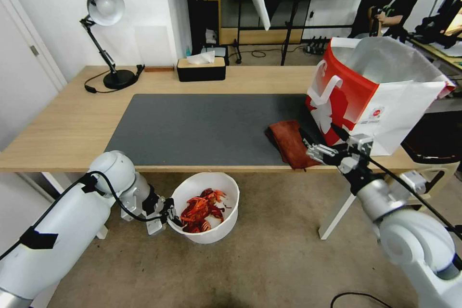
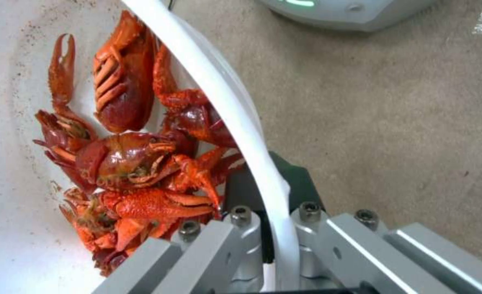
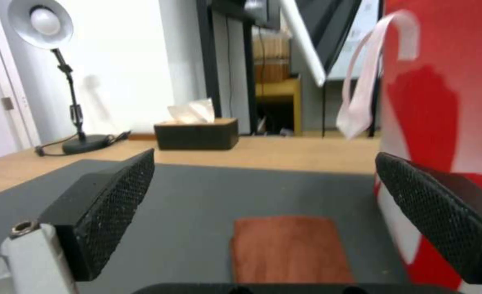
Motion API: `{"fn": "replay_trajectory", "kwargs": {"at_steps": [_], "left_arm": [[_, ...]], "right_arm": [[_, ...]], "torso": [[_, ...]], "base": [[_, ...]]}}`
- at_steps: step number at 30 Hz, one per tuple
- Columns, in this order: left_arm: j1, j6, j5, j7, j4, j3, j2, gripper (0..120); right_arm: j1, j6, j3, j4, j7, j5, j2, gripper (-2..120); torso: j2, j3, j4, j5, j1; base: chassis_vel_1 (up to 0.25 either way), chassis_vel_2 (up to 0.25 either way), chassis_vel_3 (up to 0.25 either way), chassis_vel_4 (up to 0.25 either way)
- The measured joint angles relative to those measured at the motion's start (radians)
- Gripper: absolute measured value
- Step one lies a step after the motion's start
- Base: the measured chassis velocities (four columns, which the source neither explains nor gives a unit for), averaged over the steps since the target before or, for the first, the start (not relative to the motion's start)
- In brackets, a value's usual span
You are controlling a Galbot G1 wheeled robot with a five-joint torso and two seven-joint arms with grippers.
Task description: Sweep shrimp from table into container with towel, then put container into takeout bag.
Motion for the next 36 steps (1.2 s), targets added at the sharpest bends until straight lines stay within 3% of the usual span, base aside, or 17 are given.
{"fn": "replay_trajectory", "kwargs": {"at_steps": [7,10,18,27,36], "left_arm": [[0.015,0.0,-0.001,0.0,-0.03,0.001,-0.002,0],[0.034,0.0,-0.007,0.0,-0.084,0.011,0.008,0],[0.079,0.0,-0.031,0.0,-0.205,0.016,0.036,0],[0.089,0.0,-0.072,0.0,-0.296,0.018,0.067,0],[0.026,0.006,-0.143,0.001,-0.333,0.024,0.12,0]], "right_arm": [[-0.065,0.123,0.009,-0.032,-0.028,-0.087,0.057,100],[-0.078,0.156,0.01,-0.058,-0.038,-0.107,0.081,100],[-0.081,0.164,0.008,-0.07,-0.037,-0.108,0.093,100],[-0.08,0.151,0.006,-0.068,-0.037,-0.1,0.096,100],[-0.096,0.148,0.02,-0.063,-0.056,-0.107,0.106,100]], "torso": [[0.0,0.0,0.0001,0.0002,0.0],[0.0,0.0,0.0001,0.0001,0.0],[0.0,0.0,0.0001,0.0,0.0],[0.0,0.0,0.0001,0.0,0.0],[0.0,0.0,0.0,-0.0001,0.0]], "base": [[0.0,0.0,0.0,0.0],[0.0,0.0,0.0,0.0],[0.0,0.0,0.0,0.0],[0.0,0.0,0.0,0.0],[0.0,0.0,0.0,0.0]]}}
